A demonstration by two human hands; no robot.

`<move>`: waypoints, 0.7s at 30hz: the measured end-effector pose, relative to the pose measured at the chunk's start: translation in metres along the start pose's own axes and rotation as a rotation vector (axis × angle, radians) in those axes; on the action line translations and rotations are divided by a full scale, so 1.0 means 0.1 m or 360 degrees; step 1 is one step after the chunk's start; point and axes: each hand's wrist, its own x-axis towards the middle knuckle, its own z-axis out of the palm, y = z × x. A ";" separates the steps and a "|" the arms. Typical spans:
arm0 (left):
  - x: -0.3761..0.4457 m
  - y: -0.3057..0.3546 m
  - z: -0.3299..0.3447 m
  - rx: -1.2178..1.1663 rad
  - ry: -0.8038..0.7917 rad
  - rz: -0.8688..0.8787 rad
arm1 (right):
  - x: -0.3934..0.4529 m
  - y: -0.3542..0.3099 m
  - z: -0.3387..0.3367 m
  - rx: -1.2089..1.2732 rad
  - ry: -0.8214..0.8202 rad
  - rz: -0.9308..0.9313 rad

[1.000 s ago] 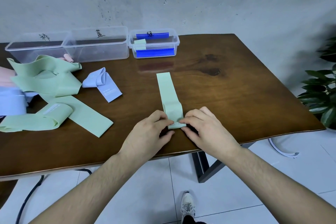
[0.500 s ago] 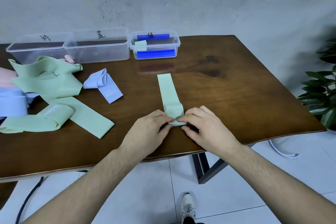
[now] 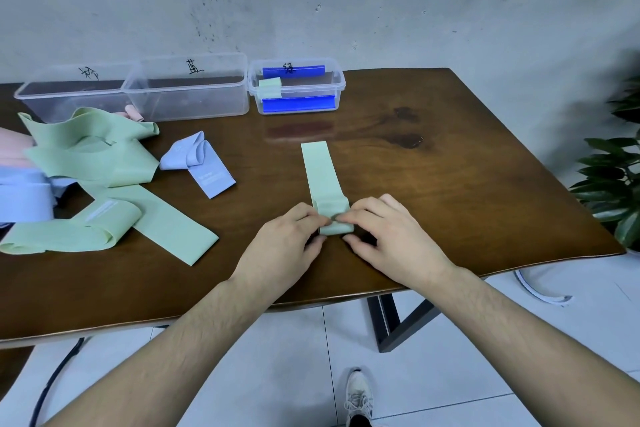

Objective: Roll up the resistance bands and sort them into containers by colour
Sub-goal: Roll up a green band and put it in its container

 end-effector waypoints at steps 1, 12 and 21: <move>0.00 0.00 0.00 0.0001 -0.0008 -0.0009 | 0.01 0.00 0.00 -0.0011 -0.0017 0.0004; 0.10 -0.01 -0.02 0.0031 -0.0042 -0.0006 | 0.08 0.02 0.01 -0.0042 -0.0047 0.0038; 0.02 -0.02 -0.05 0.0047 0.0076 0.0143 | 0.06 -0.03 -0.01 -0.0027 -0.0059 -0.0053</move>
